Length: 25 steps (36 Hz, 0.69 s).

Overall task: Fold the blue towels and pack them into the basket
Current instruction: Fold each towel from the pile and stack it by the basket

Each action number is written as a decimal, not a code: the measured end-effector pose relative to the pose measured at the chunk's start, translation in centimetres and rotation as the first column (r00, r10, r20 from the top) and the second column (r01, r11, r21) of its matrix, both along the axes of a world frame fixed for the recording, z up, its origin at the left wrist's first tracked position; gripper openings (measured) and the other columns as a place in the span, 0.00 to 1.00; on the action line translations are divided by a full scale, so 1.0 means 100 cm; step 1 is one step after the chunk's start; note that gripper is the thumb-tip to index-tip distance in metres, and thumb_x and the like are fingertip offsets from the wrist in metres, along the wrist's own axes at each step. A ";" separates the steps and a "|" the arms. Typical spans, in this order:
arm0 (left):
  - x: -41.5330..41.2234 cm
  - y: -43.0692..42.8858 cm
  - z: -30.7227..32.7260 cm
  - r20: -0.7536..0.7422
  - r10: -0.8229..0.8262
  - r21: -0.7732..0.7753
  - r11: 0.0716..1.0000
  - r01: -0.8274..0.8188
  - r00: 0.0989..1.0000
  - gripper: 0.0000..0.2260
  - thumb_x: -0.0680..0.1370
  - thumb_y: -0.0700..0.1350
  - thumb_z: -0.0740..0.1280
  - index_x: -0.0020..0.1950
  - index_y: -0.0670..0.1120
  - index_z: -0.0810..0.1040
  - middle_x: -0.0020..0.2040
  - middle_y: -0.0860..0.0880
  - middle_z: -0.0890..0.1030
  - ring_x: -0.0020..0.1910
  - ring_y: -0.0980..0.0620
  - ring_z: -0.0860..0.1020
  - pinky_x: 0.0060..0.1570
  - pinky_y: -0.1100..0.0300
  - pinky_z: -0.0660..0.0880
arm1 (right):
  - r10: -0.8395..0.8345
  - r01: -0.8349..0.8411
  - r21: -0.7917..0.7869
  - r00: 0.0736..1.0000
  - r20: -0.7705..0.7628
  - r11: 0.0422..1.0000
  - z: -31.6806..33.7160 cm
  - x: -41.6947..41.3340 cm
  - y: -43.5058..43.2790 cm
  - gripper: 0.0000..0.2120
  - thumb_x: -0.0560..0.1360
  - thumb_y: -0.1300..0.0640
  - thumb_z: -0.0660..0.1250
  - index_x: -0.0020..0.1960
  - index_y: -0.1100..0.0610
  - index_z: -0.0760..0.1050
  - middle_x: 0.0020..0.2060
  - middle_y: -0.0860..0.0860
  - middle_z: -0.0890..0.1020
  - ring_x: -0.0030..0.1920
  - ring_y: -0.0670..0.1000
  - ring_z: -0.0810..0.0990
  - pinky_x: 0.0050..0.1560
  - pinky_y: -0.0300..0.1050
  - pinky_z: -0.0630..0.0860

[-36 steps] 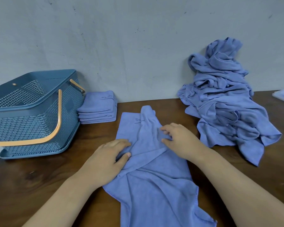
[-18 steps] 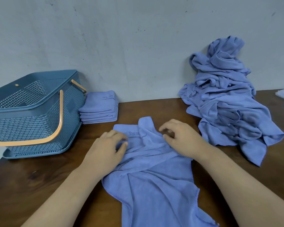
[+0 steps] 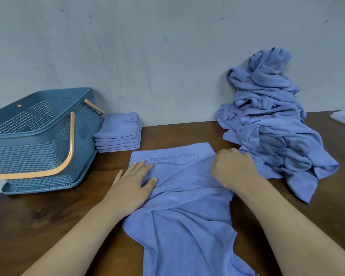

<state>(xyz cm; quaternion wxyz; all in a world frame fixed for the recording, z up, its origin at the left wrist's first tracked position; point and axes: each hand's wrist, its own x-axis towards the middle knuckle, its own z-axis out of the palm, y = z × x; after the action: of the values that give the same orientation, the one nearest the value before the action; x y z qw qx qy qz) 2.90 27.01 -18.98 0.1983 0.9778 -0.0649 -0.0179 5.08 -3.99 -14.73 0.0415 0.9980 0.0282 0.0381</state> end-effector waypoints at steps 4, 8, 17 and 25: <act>0.014 -0.013 0.006 -0.043 -0.012 0.013 1.000 0.013 0.999 0.31 0.83 0.70 0.52 0.86 0.63 0.55 0.87 0.60 0.48 0.85 0.59 0.43 0.84 0.47 0.41 | 0.099 -0.180 0.400 0.972 0.213 0.899 -0.016 0.016 -0.010 0.15 0.85 0.57 0.60 0.67 0.59 0.78 0.64 0.54 0.80 0.66 0.56 0.77 0.64 0.50 0.73; 0.037 -0.032 0.006 -0.059 -0.029 0.065 0.997 0.033 0.998 0.34 0.83 0.72 0.49 0.87 0.61 0.50 0.87 0.57 0.44 0.86 0.55 0.40 0.84 0.46 0.40 | 0.256 -0.197 0.539 0.966 -0.036 0.819 -0.031 0.035 -0.003 0.27 0.87 0.43 0.56 0.84 0.50 0.62 0.84 0.50 0.61 0.83 0.51 0.58 0.80 0.45 0.55; 0.106 -0.056 0.003 -0.080 -0.022 0.156 0.987 0.034 0.997 0.38 0.83 0.73 0.48 0.88 0.56 0.44 0.88 0.50 0.40 0.86 0.50 0.38 0.84 0.49 0.39 | 0.166 -0.100 0.315 0.967 -0.192 0.944 -0.038 0.100 -0.024 0.41 0.80 0.24 0.47 0.86 0.41 0.43 0.86 0.49 0.41 0.85 0.51 0.38 0.84 0.56 0.41; 0.155 -0.057 0.011 -0.110 -0.020 0.225 0.973 0.044 0.994 0.40 0.81 0.74 0.49 0.87 0.57 0.42 0.87 0.49 0.38 0.86 0.49 0.37 0.83 0.48 0.40 | 0.217 -0.141 0.329 0.953 -0.209 0.934 -0.032 0.150 -0.035 0.41 0.78 0.23 0.50 0.85 0.37 0.43 0.86 0.45 0.41 0.85 0.47 0.38 0.84 0.58 0.40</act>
<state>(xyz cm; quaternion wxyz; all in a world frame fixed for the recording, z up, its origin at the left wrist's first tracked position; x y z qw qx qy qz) 18.41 21.28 -17.89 0.0883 0.9905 -0.0675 -0.0809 20.05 -7.50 -17.89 -0.1231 0.9824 0.1182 -0.0763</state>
